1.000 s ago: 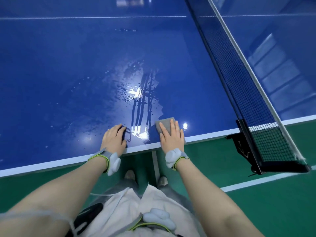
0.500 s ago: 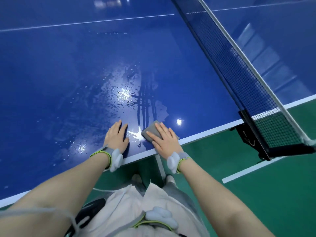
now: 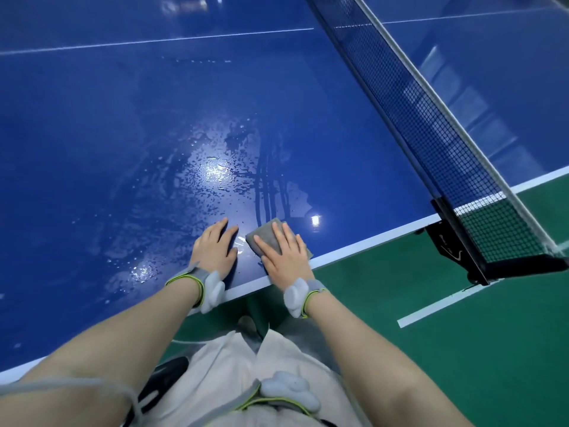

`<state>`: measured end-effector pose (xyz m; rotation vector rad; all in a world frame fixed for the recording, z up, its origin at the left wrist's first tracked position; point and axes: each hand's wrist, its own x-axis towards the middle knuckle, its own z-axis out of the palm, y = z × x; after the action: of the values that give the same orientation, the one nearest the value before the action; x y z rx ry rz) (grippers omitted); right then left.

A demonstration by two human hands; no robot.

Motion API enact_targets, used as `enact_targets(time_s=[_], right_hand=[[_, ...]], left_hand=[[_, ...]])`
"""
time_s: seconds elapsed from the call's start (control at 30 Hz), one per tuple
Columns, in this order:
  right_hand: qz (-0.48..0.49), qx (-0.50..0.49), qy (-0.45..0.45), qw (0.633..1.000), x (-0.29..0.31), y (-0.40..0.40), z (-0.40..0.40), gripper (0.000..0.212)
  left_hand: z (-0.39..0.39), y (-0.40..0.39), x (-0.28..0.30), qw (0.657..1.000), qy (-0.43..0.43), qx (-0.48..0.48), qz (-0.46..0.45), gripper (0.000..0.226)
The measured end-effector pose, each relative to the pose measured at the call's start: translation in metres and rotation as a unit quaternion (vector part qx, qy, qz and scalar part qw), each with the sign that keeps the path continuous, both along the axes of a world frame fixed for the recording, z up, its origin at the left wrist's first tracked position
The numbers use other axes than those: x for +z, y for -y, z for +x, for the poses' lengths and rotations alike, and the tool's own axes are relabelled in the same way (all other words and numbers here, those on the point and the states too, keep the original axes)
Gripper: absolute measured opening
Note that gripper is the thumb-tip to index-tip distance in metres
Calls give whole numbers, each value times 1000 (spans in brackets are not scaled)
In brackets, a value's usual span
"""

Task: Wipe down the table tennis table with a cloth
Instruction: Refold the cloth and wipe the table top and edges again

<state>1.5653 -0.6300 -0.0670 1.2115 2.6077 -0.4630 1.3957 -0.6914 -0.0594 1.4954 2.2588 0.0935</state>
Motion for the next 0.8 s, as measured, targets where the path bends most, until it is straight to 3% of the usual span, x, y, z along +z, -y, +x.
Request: enact_targets(time_s=[0.1, 0.23, 0.3, 0.43, 0.5, 0.57, 0.63, 0.8], right_hand=[[28, 19, -14, 999, -2, -20, 19, 47], [5, -228, 8, 974, -1, -34, 7, 49], [-16, -276, 4, 961, 4, -34, -17, 51], [-30, -94, -8, 995, 3, -15, -45, 49], [-12, 12, -20, 1000, 1, -12, -39, 54], [7, 54, -35, 998, -1, -29, -29, 58], [20, 31, -20, 999, -3, -49, -15, 60], [14, -172, -1, 985, -2, -73, -16, 49]], left_hand=[[-2, 0, 1, 1000, 16, -18, -5, 51], [-5, 6, 2, 999, 37, -20, -9, 51], [-6, 7, 1, 999, 34, -23, -1, 51], [-2, 5, 3, 999, 34, -12, 8, 50], [-4, 5, 2, 999, 34, -7, 14, 49], [-8, 3, 4, 999, 33, -3, 18, 47], [-11, 2, 4, 999, 29, -14, 13, 45], [-14, -7, 2, 998, 17, 59, -10, 55]])
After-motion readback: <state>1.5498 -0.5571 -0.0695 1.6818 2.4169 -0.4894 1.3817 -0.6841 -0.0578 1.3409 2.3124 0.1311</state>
